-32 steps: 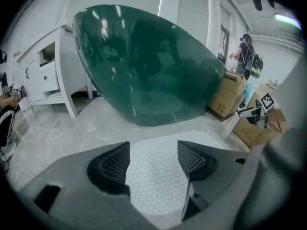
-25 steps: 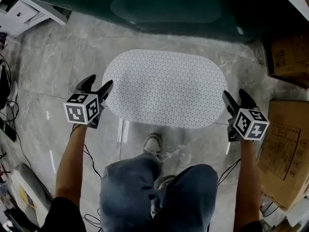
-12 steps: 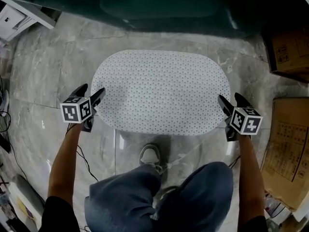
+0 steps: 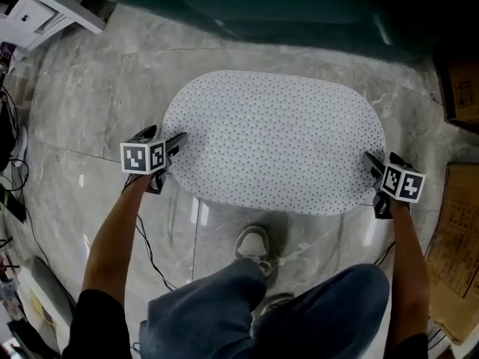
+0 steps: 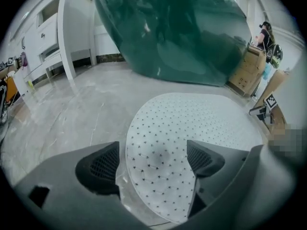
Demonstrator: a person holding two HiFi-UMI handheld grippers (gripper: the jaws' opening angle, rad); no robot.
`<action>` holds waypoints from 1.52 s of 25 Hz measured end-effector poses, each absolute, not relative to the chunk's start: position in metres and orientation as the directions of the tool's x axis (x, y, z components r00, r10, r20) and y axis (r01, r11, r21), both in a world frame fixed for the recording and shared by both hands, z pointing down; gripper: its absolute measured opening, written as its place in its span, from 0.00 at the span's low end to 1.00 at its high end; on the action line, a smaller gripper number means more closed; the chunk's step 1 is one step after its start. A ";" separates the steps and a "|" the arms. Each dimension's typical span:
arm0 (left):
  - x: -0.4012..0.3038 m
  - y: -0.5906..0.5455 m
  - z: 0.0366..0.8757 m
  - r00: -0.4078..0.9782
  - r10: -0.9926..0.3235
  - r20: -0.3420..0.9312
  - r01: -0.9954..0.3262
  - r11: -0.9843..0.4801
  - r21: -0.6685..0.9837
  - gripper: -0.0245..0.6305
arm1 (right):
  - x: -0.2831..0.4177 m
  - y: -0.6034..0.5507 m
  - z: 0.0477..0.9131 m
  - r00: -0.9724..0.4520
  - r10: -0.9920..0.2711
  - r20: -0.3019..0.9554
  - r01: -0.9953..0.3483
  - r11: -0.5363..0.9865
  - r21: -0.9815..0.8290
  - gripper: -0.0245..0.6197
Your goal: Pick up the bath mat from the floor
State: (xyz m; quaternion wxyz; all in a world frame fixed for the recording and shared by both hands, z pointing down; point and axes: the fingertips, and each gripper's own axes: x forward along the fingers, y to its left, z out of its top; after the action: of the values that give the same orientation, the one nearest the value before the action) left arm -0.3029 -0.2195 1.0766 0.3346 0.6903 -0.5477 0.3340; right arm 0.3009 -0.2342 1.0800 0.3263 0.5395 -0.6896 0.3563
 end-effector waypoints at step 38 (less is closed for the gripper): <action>-0.279 -0.220 1.096 0.219 -0.514 0.829 -0.975 -0.095 0.199 0.16 | 0.249 -0.221 1.100 -0.259 -0.358 0.897 -0.961 0.185 -0.203 0.11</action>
State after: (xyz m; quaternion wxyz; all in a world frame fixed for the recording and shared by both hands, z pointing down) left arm -0.2793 -0.2199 1.0957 0.3879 0.6776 -0.5494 0.2976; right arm 0.2491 -0.2215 1.0996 0.3657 0.4868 -0.6775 0.4127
